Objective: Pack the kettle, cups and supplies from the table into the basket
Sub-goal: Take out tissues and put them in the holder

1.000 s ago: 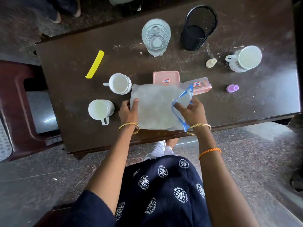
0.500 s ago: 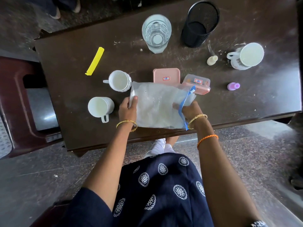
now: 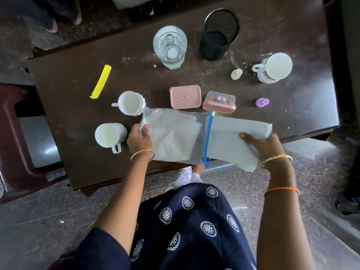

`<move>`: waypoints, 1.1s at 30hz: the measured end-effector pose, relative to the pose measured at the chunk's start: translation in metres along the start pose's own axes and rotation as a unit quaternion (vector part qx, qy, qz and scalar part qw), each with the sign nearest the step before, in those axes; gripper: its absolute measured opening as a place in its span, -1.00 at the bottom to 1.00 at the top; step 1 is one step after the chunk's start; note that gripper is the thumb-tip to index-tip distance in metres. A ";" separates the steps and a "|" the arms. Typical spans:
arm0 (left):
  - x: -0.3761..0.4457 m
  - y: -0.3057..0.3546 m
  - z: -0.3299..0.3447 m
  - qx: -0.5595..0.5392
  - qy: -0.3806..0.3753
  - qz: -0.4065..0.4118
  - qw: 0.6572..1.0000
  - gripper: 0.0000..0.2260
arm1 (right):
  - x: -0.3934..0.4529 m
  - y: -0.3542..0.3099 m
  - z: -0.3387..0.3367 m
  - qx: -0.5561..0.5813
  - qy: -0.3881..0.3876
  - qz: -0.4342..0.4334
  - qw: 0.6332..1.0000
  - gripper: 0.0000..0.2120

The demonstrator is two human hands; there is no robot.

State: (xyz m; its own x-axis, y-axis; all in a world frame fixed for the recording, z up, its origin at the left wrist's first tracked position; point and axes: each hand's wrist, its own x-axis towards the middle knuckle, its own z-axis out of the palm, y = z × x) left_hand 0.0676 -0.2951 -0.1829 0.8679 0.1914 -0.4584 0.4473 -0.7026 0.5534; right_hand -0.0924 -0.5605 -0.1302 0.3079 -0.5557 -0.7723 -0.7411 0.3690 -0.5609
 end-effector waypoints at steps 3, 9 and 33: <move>-0.004 0.004 0.001 0.033 0.005 0.012 0.999 -0.78 | -0.004 0.005 -0.009 0.075 0.053 0.008 0.996 -0.90; -0.038 0.038 0.005 0.170 0.105 0.074 0.977 -0.50 | -0.007 -0.006 -0.002 0.250 0.139 -0.017 0.958 -0.82; -0.011 0.123 -0.006 -0.173 -0.541 -0.028 0.823 -0.52 | -0.001 -0.057 0.038 0.217 -0.255 -0.080 0.939 -0.66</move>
State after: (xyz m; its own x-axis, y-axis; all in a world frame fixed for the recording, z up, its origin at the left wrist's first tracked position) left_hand 0.1146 -0.3791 -0.1054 0.2264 -0.6363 -0.7375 0.6773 -0.4413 0.5886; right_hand -0.0283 -0.5525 -0.1090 0.7227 -0.2420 -0.6474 -0.3815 0.6414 -0.6656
